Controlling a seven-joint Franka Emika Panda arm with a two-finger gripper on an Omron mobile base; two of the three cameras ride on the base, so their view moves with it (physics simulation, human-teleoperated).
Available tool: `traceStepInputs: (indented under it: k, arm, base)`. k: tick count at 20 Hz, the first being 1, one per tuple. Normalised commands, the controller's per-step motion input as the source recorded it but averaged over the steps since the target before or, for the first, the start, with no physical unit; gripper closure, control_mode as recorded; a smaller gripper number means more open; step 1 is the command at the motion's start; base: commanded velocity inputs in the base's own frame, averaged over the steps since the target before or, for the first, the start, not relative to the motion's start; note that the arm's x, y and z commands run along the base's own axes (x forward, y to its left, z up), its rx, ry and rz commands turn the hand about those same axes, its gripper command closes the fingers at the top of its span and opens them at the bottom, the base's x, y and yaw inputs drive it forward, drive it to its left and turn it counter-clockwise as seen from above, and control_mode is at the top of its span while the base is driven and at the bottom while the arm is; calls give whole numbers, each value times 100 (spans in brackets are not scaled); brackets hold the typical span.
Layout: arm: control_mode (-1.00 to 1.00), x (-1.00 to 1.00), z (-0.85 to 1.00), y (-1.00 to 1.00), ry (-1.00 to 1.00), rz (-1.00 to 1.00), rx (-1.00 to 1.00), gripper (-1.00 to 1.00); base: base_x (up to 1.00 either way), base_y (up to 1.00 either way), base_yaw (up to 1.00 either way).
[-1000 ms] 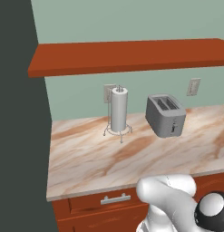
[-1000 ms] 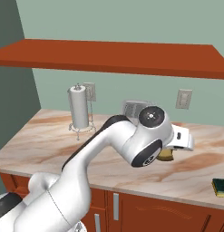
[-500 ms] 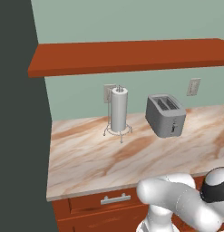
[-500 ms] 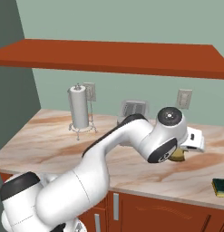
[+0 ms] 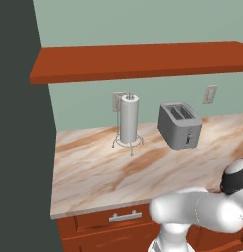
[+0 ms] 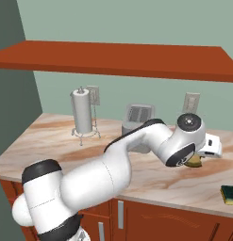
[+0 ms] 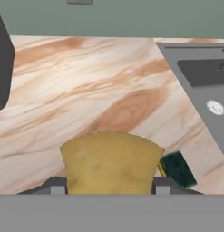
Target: Open the cabinet. Pick the sponge and place it next to the sink. Then close the cabinet.
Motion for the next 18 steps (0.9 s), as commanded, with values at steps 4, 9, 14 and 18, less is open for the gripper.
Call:
traceStepInputs:
  k: [4, 9, 14, 18]
  arm:
    - [-100, 28, -29, -31, 0, -1, 0, 100]
    - [-100, 28, -24, -36, 1, 0, 0, 100]
    - [-100, 31, -23, -40, 5, 0, 1, 100]
    - [-100, 24, -26, -44, 4, 0, 2, 100]
  base:
    - [0, 0, 0]
    - [0, 0, 0]
    - [0, 0, 0]
    - [0, 0, 0]
